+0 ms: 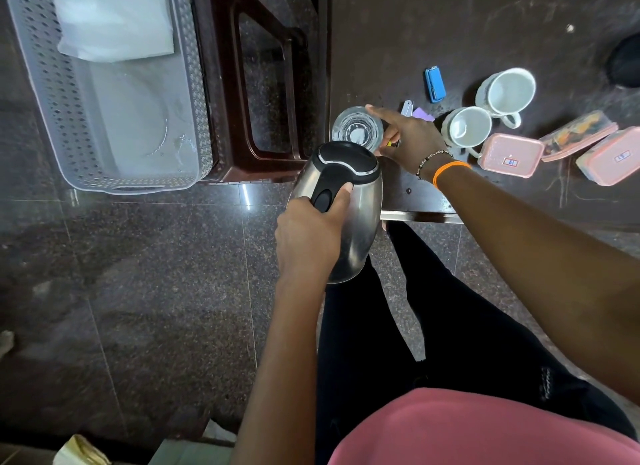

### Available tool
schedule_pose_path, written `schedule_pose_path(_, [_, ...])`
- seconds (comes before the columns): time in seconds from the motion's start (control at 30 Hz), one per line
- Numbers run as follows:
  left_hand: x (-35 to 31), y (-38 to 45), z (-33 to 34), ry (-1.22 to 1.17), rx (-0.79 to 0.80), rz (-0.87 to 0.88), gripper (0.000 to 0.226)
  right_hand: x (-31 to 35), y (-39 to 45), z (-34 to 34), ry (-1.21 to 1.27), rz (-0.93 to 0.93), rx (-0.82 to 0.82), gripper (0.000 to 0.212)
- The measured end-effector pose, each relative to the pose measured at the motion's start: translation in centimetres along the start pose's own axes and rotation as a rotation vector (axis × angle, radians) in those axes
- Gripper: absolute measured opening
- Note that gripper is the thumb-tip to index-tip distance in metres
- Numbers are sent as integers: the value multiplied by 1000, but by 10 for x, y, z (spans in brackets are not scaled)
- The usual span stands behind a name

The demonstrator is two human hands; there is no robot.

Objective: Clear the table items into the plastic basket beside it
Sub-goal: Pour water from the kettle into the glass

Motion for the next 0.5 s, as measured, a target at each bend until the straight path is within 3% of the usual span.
schedule_pose_path(0.23, [2,0,1,-21,18,-23,76,-1,0,2,-9,-6,0,68])
schedule_pose_path(0.5, [1,2,0,-14,5,-15,58,-4,2,2,21,-1,-5,69])
Point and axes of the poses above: each hand's wrist, its own y-axis towards the middle knuckle, its own z-axis out of the palm, x = y × z, the point moved 9 cm from there along y, towards the middle knuckle, and after that the axes turned 2 degrees about -z, right-handed, at the moved point
